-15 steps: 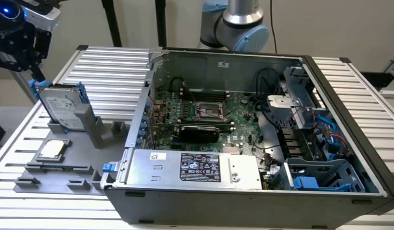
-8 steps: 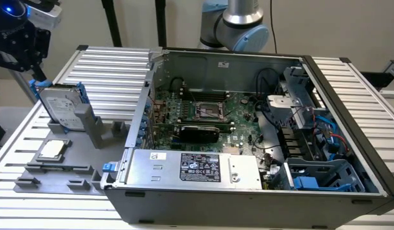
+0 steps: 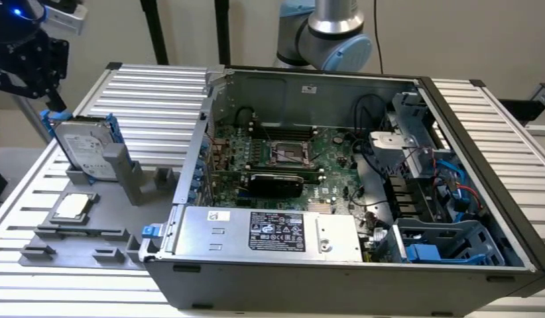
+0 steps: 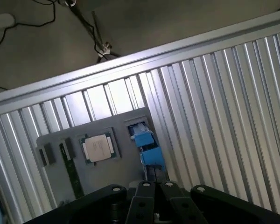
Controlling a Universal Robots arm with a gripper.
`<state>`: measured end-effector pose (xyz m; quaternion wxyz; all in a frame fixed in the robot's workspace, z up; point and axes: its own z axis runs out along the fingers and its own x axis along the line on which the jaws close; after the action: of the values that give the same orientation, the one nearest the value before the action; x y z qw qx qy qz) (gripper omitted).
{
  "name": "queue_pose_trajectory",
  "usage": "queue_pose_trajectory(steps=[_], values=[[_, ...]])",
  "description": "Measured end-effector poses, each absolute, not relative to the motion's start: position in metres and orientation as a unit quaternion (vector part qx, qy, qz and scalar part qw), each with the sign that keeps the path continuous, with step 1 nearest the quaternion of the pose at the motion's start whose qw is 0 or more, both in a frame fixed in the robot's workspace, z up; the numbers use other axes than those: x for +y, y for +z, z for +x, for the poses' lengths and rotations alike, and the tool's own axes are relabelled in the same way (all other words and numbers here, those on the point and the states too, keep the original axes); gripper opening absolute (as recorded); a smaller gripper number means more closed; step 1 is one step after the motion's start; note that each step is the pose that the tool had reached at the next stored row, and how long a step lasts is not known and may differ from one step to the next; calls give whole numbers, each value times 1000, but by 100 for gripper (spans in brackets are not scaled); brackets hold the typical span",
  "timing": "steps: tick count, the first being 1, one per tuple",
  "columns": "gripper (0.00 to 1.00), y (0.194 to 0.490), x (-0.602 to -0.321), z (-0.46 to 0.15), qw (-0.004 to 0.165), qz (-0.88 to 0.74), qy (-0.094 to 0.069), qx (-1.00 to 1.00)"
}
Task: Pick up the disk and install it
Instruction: 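Pick up the disk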
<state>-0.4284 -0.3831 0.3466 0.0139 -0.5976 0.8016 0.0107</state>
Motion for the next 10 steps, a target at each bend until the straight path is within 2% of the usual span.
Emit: queue_pose_trajectory(steps=[7,10], values=[[0,346,-376,-432,13,-621,10,783],[0,345,-375,-433,8,-633,4,774]])
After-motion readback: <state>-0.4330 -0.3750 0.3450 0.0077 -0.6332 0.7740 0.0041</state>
